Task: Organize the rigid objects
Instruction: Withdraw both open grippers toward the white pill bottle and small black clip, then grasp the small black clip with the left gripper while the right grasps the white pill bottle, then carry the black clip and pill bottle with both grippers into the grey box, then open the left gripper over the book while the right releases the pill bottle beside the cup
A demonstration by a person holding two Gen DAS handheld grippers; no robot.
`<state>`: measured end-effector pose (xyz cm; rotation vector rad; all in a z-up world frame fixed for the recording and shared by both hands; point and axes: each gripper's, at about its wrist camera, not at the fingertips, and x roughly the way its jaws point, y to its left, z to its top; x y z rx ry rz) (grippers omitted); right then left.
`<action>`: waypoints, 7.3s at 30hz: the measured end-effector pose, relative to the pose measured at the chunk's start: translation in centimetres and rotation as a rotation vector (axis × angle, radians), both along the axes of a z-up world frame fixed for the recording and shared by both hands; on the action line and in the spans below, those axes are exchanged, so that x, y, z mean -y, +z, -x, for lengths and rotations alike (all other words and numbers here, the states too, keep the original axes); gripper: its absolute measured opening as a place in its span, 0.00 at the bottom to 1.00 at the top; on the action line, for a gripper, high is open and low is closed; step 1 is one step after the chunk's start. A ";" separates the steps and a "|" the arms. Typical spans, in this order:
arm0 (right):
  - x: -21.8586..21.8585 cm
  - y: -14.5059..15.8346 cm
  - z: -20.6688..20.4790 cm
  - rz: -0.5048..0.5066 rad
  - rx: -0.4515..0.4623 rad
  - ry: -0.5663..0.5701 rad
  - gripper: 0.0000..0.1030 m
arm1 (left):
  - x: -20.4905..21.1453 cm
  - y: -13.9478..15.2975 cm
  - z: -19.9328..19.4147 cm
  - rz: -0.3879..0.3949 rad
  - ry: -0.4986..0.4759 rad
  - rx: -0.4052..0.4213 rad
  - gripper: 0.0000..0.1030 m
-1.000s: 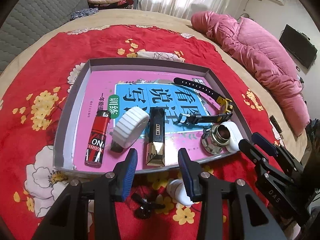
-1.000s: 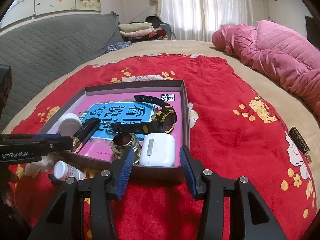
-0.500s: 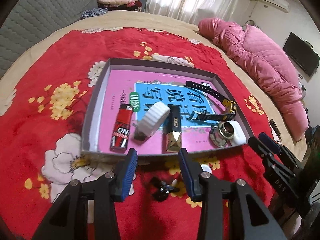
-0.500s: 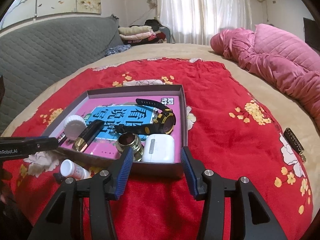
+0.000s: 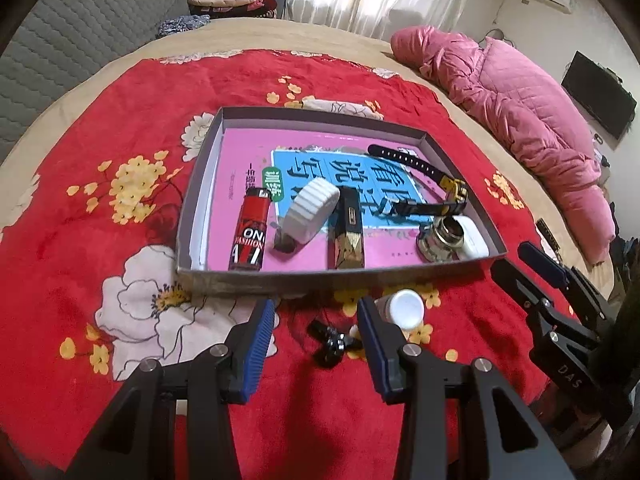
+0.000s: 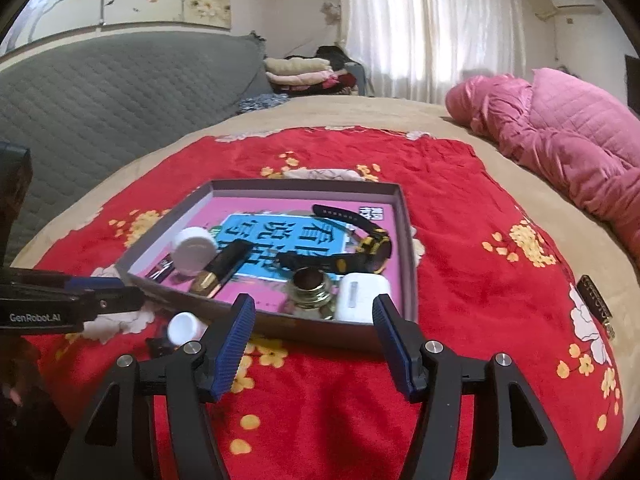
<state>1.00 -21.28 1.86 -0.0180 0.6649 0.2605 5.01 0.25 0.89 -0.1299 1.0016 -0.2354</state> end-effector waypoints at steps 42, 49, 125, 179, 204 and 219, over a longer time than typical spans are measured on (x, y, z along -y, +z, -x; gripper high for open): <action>-3.1 -1.7 0.6 0.011 -0.072 0.151 0.64 | 3.0 -5.0 -0.2 -0.067 -0.088 -0.080 0.42; -4.0 -2.4 0.3 0.012 -0.092 0.182 0.64 | 2.3 -5.3 -0.1 -0.079 -0.093 -0.077 0.42; -2.2 0.0 -2.2 -0.086 0.069 0.113 0.27 | 0.1 -0.2 -3.0 0.016 -0.023 0.095 0.33; -2.2 -2.3 -3.5 -0.080 -0.036 0.111 0.32 | 0.7 -2.4 -4.9 -0.075 0.005 0.048 0.34; -1.6 -1.0 -1.7 -0.048 -0.033 0.031 0.56 | 0.2 -0.4 -2.3 -0.016 0.008 0.075 0.49; -1.5 0.7 -0.1 -0.018 -0.019 -0.014 0.71 | -0.1 1.4 0.1 -0.074 0.050 0.121 0.57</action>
